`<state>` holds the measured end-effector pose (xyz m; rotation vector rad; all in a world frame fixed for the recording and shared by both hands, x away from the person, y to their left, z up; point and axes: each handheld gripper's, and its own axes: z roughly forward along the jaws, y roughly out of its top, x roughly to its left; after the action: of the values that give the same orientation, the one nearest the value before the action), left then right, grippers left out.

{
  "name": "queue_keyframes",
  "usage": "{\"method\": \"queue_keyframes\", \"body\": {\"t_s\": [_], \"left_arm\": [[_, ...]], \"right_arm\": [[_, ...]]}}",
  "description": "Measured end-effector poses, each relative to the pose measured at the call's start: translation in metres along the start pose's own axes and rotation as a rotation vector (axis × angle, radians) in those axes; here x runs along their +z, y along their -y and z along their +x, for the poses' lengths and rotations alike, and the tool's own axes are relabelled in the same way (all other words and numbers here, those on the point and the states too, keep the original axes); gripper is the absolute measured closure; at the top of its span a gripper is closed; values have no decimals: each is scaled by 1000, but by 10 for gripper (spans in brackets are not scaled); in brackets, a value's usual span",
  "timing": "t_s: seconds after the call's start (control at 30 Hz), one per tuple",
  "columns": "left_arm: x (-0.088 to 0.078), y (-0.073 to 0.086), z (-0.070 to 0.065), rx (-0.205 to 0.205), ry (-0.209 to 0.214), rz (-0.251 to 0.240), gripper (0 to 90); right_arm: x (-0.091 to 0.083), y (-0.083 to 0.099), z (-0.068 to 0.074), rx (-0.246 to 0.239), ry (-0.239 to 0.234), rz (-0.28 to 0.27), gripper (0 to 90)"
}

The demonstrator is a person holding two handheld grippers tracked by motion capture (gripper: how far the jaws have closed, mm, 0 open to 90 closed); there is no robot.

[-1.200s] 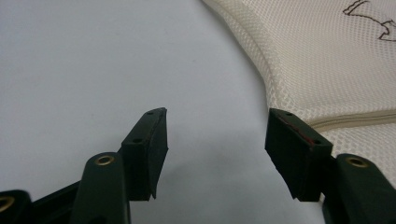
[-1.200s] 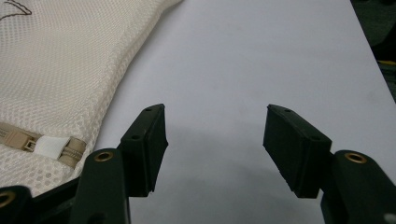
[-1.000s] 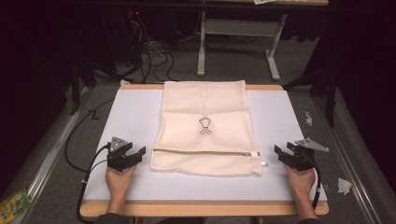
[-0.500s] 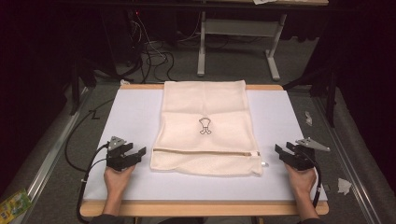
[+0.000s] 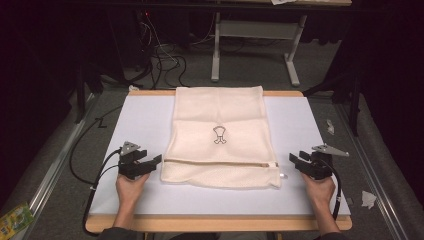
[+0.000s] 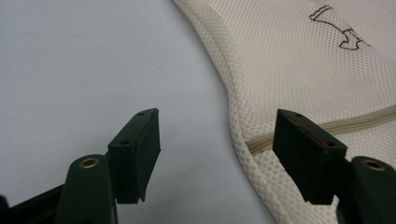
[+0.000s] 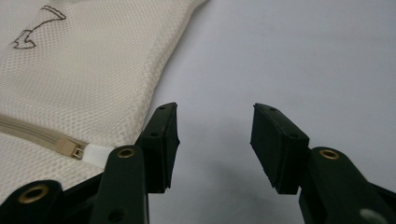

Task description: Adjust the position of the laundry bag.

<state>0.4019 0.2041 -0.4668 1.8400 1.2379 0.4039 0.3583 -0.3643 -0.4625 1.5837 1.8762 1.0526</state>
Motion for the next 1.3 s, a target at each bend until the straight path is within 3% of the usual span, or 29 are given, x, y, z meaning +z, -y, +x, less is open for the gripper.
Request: {"method": "queue_keyframes", "body": {"t_s": [0.13, 0.3, 0.43, 1.0, 1.07, 1.3], "left_arm": [[3, -4, -3, -32, 35, -7, 324], [11, -12, -10, -7, 31, 25, 324], [20, -19, -17, -9, 29, 44, 327], [47, -29, -28, -18, -22, 116, 359], [49, -30, -29, -35, -19, 101, 380], [60, -28, -28, -59, -29, 121, 490]], "right_arm": [[3, -7, 6, 1, -24, 15, 517], [11, -16, 17, -2, -62, 48, 495], [17, -22, 24, -9, -76, 66, 475], [51, -37, 44, -5, -71, 161, 470], [54, -38, 46, 0, -67, 170, 478], [63, -41, 51, -5, -57, 187, 535]]}}
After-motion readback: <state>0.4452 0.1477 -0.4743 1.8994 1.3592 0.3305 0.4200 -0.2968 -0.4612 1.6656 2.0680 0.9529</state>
